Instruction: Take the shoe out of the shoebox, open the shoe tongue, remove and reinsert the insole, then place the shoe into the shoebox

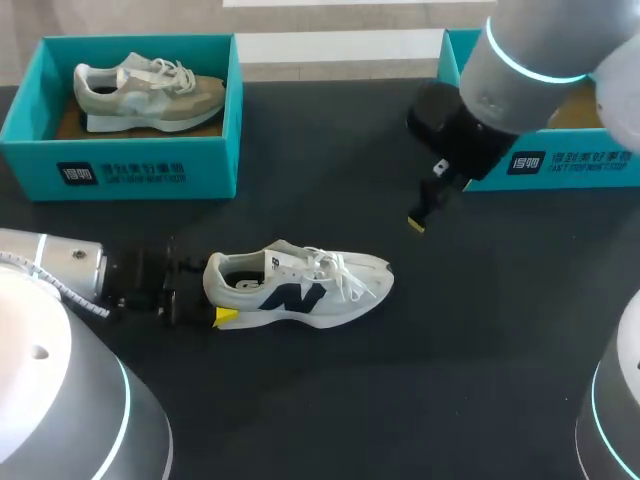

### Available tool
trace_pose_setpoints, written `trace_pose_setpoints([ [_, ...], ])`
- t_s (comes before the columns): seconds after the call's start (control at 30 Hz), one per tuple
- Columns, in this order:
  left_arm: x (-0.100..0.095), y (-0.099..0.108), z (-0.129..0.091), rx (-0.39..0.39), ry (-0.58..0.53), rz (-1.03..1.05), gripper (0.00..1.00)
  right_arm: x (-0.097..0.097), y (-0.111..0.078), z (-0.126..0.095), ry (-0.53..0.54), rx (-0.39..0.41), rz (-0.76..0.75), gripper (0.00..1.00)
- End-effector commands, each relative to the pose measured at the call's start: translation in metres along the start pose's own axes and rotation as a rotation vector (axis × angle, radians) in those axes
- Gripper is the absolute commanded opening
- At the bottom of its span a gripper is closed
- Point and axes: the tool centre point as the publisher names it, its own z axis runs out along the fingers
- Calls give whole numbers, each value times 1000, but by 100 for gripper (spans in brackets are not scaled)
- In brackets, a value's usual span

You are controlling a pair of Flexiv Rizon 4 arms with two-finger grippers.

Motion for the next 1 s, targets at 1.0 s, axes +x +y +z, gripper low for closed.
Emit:
trace_pose_setpoints([
  [1.0, 3, 4, 7, 0, -2, -1, 0, 87, 97, 90, -159, -91, 636, 100],
])
